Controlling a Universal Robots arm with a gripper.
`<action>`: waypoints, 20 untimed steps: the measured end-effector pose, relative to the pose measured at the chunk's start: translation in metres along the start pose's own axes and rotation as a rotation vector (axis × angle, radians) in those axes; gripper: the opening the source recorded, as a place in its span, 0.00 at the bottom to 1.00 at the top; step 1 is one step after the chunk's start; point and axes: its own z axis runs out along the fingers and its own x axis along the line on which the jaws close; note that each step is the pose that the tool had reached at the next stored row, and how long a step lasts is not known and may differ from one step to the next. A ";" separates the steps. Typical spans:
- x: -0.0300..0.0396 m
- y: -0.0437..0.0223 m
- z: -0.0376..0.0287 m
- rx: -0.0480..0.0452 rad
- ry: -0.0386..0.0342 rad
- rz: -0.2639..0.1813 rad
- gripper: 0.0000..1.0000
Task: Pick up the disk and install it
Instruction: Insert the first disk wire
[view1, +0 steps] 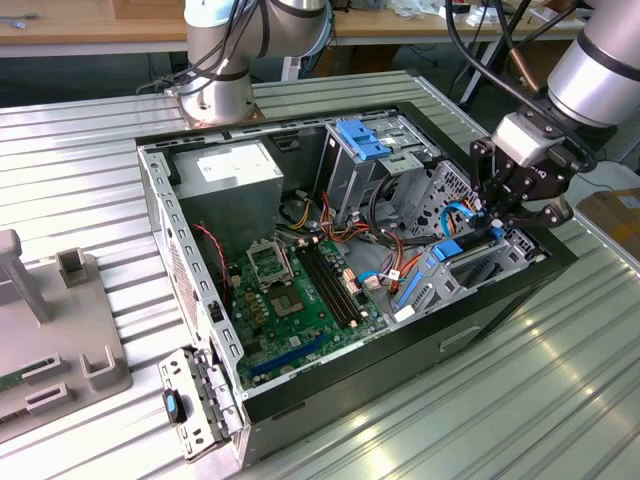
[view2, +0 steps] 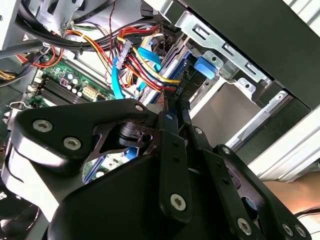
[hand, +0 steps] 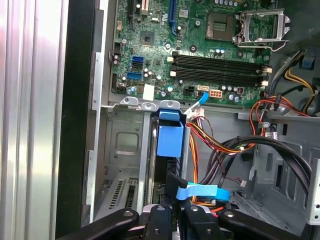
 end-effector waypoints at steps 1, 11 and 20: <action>0.0002 0.0001 0.0003 0.0000 0.0003 0.001 0.16; 0.0004 0.0006 0.0028 0.0007 0.0009 0.016 0.16; -0.0030 0.0023 0.0035 0.0068 0.0065 0.135 0.16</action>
